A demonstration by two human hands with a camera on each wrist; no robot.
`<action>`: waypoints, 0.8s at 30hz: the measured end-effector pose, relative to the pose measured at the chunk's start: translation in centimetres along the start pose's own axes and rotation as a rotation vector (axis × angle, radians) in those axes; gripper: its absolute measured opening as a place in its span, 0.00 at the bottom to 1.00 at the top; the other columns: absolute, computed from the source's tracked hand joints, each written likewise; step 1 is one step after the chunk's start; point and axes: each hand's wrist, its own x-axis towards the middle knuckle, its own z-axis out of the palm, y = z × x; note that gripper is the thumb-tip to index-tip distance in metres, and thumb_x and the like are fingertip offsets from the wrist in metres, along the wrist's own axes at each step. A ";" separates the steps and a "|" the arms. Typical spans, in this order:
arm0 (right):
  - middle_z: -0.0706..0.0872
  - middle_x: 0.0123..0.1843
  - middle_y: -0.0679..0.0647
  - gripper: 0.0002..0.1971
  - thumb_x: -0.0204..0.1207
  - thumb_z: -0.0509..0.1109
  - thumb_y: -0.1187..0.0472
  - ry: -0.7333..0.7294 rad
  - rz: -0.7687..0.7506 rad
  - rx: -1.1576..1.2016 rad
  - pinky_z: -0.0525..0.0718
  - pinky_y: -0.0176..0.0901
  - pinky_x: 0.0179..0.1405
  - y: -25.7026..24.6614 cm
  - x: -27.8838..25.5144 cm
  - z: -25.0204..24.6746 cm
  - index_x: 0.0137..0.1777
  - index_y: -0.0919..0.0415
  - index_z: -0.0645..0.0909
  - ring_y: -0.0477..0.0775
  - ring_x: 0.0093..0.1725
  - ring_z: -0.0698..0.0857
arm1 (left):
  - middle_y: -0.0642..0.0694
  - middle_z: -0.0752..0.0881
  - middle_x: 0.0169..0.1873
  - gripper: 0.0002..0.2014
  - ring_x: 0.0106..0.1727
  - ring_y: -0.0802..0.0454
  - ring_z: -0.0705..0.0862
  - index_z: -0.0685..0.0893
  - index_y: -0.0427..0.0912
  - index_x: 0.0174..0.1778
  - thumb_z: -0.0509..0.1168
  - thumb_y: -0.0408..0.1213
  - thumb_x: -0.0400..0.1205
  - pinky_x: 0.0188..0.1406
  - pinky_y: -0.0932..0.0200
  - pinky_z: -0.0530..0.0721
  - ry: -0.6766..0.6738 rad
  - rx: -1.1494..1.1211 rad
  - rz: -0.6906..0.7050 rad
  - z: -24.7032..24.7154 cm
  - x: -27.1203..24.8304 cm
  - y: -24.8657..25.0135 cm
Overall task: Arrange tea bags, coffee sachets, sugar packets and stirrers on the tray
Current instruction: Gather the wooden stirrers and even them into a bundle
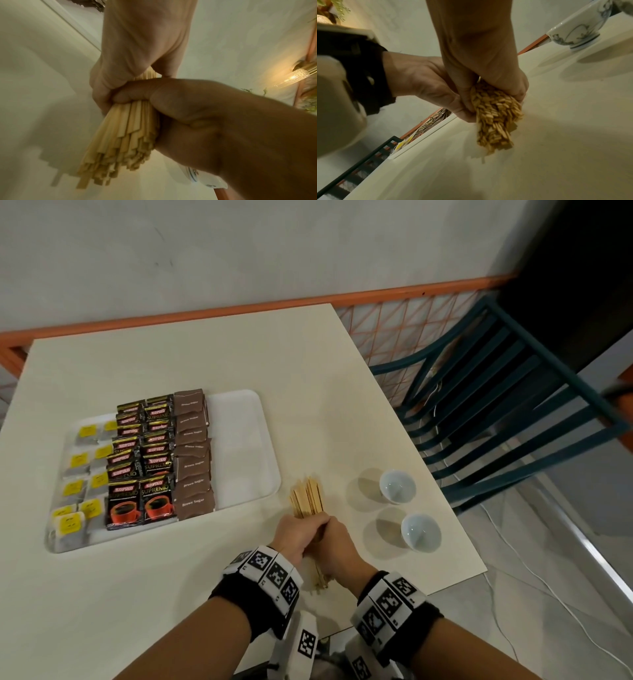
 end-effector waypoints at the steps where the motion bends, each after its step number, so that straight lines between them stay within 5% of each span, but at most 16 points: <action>1: 0.81 0.60 0.65 0.18 0.72 0.70 0.64 0.005 0.004 0.043 0.82 0.48 0.57 0.1 0.0 0.2 0.61 0.70 0.75 0.62 0.60 0.82 | 0.40 0.87 0.45 0.10 0.52 0.43 0.84 0.85 0.36 0.43 0.73 0.36 0.71 0.59 0.46 0.83 0.012 0.013 0.012 0.1 0.0 0.0; 6: 0.78 0.62 0.67 0.19 0.74 0.68 0.67 0.038 -0.007 0.113 0.79 0.48 0.55 -0.1 0.0 0.4 0.64 0.71 0.73 0.66 0.61 0.79 | 0.40 0.88 0.45 0.11 0.48 0.47 0.85 0.85 0.35 0.48 0.70 0.37 0.72 0.51 0.53 0.84 0.058 0.049 0.109 0.4 -0.1 0.0; 9: 0.82 0.59 0.65 0.16 0.76 0.67 0.65 0.024 -0.042 0.116 0.83 0.48 0.54 -0.9 0.4 -0.1 0.62 0.70 0.74 0.60 0.57 0.83 | 0.42 0.88 0.46 0.13 0.49 0.47 0.85 0.83 0.37 0.50 0.70 0.38 0.73 0.52 0.53 0.84 0.074 0.029 0.150 0.3 -0.2 0.4; 12: 0.83 0.56 0.59 0.16 0.76 0.68 0.61 0.010 -0.042 0.086 0.76 0.31 0.37 -1.3 0.6 -0.6 0.59 0.69 0.74 0.51 0.51 0.82 | 0.41 0.87 0.45 0.10 0.50 0.46 0.85 0.83 0.38 0.45 0.71 0.38 0.73 0.57 0.48 0.84 0.071 -0.004 0.124 0.0 0.0 0.7; 15: 0.84 0.55 0.58 0.15 0.74 0.70 0.62 0.009 -0.033 0.109 0.71 0.25 0.26 -1.2 0.5 -0.7 0.57 0.68 0.74 0.48 0.47 0.80 | 0.42 0.86 0.41 0.05 0.46 0.48 0.84 0.83 0.39 0.40 0.71 0.36 0.73 0.55 0.51 0.83 0.028 -0.026 0.080 -0.1 0.3 0.7; 19: 0.83 0.53 0.58 0.13 0.75 0.68 0.65 0.006 -0.009 0.132 0.77 0.29 0.35 -0.9 1.0 -0.3 0.57 0.68 0.73 0.47 0.48 0.80 | 0.42 0.85 0.41 0.05 0.45 0.48 0.83 0.81 0.41 0.35 0.70 0.36 0.75 0.54 0.51 0.82 -0.004 -0.042 0.037 0.0 0.5 0.7; 24: 0.83 0.58 0.64 0.15 0.75 0.67 0.68 -0.008 0.000 0.176 0.80 0.43 0.50 -0.8 1.1 -0.3 0.61 0.70 0.75 0.61 0.58 0.83 | 0.40 0.86 0.52 0.16 0.55 0.45 0.83 0.83 0.37 0.55 0.70 0.38 0.73 0.61 0.47 0.82 -0.001 -0.035 0.049 0.1 0.4 0.9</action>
